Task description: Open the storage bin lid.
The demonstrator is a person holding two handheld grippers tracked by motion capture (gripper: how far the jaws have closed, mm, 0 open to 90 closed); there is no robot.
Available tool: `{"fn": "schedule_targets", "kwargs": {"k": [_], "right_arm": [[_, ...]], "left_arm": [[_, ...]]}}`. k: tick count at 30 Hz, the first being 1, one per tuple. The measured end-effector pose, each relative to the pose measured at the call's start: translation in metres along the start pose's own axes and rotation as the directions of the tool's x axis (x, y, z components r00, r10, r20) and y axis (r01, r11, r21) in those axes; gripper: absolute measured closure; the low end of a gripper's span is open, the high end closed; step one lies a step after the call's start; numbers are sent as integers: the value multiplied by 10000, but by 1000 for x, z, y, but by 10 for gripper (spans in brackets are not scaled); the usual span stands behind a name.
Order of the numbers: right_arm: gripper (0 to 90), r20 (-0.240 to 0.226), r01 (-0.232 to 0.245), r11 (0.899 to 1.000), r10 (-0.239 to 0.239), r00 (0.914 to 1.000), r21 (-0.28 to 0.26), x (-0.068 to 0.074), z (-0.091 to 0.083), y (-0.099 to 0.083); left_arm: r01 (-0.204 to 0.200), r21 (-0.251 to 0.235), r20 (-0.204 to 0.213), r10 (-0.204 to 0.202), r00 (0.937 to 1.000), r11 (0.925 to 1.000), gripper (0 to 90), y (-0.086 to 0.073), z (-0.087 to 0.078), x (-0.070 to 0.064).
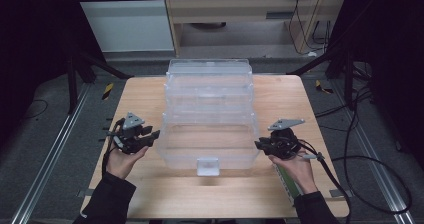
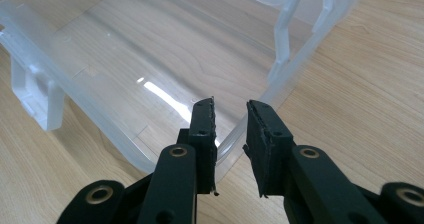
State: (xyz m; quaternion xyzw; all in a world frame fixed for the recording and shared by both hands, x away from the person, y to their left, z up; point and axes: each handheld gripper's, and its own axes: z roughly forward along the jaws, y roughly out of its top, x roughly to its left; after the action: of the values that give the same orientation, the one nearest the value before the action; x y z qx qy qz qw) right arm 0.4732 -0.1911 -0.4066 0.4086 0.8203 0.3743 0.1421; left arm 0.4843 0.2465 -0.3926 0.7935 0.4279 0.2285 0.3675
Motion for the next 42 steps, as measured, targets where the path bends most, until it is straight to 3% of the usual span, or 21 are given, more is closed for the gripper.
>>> {"fn": "schedule_targets", "kwargs": {"k": [7,12,15,28,37,42], "right_arm": [[740,40,-33,10000,33,10000,-19,0,0,0],[741,94,-53,10000,53,9999,-49,1,0,-1],[741,105,-41,10000,42,9999,-68,1,0,-1],[742,73,-120,9999,119,9999,62,1,-1,-1],[743,85,-254,9996,253,9996,92,1,-2,-1],[740,126,-287,9995,286,9995,96,2,-2,-1]], "left_arm": [[15,442,146,-21,9999,9990,636,-7,11,-5],[-211,819,213,195,9996,9964,652,-11,18,-8],[29,646,320,-49,9995,9979,648,-14,18,-8],[-124,626,64,120,9999,9980,665,-18,11,-18],[-60,534,193,50,9998,9986,688,-17,9,-16],[115,263,130,-119,9998,9996,633,-16,3,-10]]}}
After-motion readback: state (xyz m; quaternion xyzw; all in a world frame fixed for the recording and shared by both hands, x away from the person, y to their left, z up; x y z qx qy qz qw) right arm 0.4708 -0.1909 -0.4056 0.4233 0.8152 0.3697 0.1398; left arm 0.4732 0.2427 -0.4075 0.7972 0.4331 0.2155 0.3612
